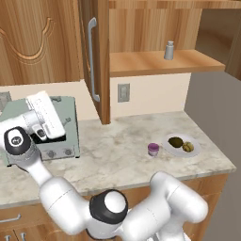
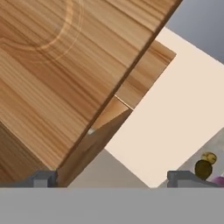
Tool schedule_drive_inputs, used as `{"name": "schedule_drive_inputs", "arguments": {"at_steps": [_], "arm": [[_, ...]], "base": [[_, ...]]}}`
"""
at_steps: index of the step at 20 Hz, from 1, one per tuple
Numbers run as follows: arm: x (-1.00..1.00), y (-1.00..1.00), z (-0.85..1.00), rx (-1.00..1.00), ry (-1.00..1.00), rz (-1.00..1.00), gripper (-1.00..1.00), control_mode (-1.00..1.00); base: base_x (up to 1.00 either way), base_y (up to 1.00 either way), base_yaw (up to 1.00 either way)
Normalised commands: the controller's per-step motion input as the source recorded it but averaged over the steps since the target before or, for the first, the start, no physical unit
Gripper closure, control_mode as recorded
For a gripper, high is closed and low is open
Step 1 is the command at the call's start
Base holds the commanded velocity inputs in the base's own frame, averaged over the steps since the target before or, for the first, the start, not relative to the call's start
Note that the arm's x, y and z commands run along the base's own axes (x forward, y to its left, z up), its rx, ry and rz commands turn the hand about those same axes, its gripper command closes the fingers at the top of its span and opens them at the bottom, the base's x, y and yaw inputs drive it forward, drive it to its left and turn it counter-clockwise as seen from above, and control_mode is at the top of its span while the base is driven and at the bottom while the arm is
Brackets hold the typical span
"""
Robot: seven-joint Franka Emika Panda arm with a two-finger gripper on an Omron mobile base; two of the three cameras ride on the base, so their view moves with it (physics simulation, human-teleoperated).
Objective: Pick the avocado and bread from the counter and place them on the plate. Then pick the jam from the cabinet and place it next to the plate. Lastly close the cabinet door.
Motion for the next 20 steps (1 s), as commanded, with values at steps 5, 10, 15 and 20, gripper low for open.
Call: {"name": "schedule_drive_inputs", "arguments": {"at_steps": [5, 10, 15, 20], "arm": [[0.03, 0.00, 0.31, 0.00, -0.13, 0.00, -1.00, -1.00], [0.06, -0.01, 0.18, 0.00, -0.10, 0.00, -1.00, -1.00], [0.00, -0.17, 0.24, 0.00, -0.13, 0.00, -1.00, -1.00], [0.00, -0.24, 0.14, 0.00, -0.12, 0.00, -1.00, -1.00]], "base": [[0.00, 0.00, 0.00], [0.00, 0.00, 0.00], [0.00, 0.00, 0.00], [0.00, 0.00, 0.00]]}}
